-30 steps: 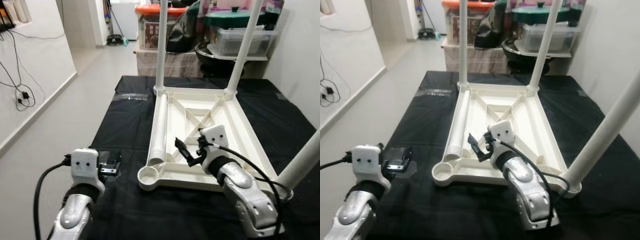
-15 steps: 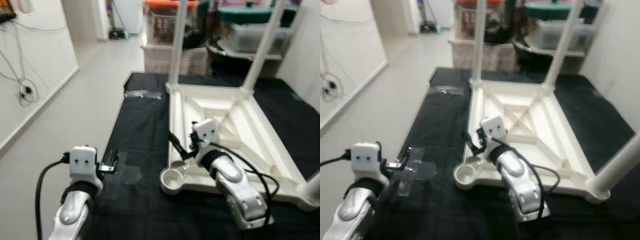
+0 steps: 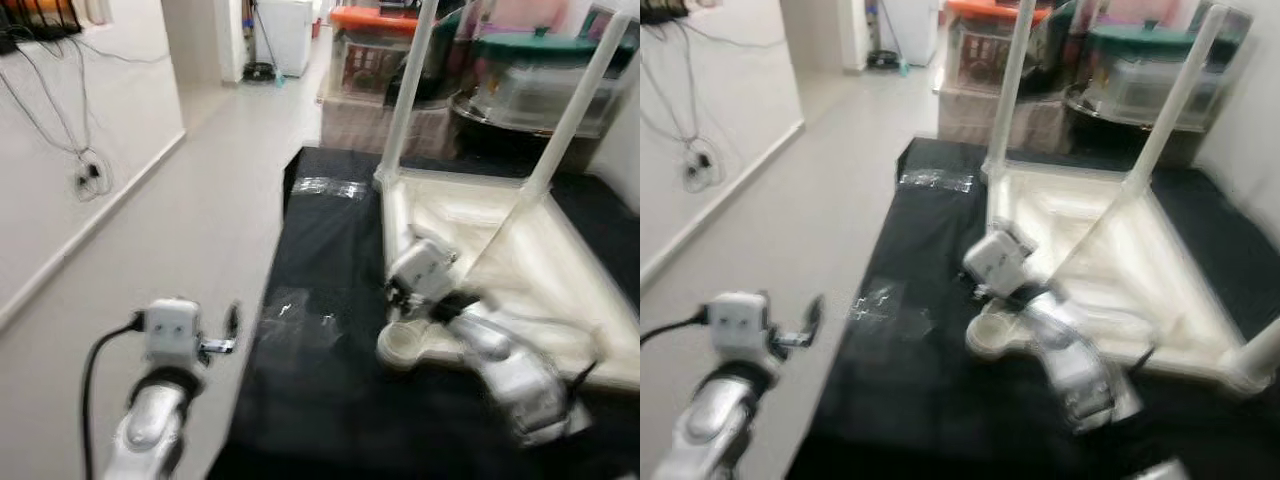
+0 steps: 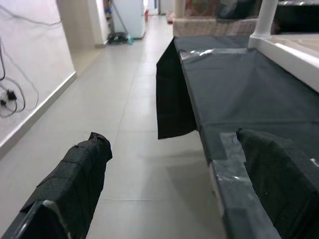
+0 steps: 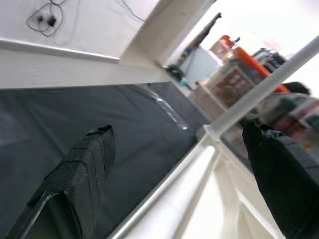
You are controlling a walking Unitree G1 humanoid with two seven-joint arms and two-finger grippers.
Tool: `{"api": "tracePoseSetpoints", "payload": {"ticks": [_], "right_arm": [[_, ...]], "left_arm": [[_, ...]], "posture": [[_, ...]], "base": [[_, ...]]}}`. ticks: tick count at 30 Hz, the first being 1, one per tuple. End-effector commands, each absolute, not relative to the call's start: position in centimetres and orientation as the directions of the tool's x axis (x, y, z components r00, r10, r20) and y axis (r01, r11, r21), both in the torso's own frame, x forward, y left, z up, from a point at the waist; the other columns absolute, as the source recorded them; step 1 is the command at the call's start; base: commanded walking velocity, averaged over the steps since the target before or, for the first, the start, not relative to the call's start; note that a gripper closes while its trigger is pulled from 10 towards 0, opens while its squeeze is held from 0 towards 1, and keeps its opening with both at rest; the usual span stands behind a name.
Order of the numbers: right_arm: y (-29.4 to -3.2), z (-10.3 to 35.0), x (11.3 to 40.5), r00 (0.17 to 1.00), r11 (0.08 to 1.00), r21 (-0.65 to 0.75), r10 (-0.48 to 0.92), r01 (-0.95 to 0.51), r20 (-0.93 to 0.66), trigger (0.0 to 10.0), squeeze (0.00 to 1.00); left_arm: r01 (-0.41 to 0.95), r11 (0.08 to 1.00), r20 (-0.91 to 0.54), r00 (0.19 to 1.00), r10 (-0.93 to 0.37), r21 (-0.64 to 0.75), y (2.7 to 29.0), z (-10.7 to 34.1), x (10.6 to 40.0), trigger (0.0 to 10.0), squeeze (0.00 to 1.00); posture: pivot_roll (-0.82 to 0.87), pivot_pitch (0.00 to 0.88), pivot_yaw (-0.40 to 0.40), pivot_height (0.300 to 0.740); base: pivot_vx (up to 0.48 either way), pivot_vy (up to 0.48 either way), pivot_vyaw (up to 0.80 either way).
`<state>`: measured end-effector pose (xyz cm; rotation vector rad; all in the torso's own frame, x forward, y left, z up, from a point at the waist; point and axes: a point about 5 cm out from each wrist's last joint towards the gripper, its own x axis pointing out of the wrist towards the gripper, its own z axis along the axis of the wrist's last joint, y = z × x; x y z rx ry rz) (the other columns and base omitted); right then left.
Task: Building children table
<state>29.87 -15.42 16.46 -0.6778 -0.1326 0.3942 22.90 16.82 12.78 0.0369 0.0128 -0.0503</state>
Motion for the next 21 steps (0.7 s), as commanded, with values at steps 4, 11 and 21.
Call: {"api": "tracePoseSetpoints", "payload": {"ticks": [4,11,21], "right_arm": [[-16.4,15.9,29.6,0.913,0.658,-0.676,0.405,-0.331,-0.052,10.0,0.0],[-17.8,15.2,29.8,0.924,0.638,-0.695,0.369,-0.332,-0.102,10.0,0.0],[-17.2,15.0,30.1,0.927,0.661,-0.681,0.367,-0.317,-0.075,10.0,0.0]], "left_arm": [[0.06,0.997,-0.037,0.998,-0.058,0.049,16.7,12.3,23.1,10.0,0.0],[0.083,0.995,-0.044,0.996,-0.08,0.055,16.5,12.1,23.1,10.0,0.0],[0.081,0.997,-0.04,0.996,-0.08,0.02,16.3,12.2,23.3,10.0,0.0]], "posture": [[0.11,0.0,-0.064,0.74],[0.1,0.0,-0.058,0.74],[0.11,0.0,-0.061,0.74]], "base": [[0.0,0.0,0.0],[0.0,0.0,0.0],[0.0,-0.213,0.0]]}}
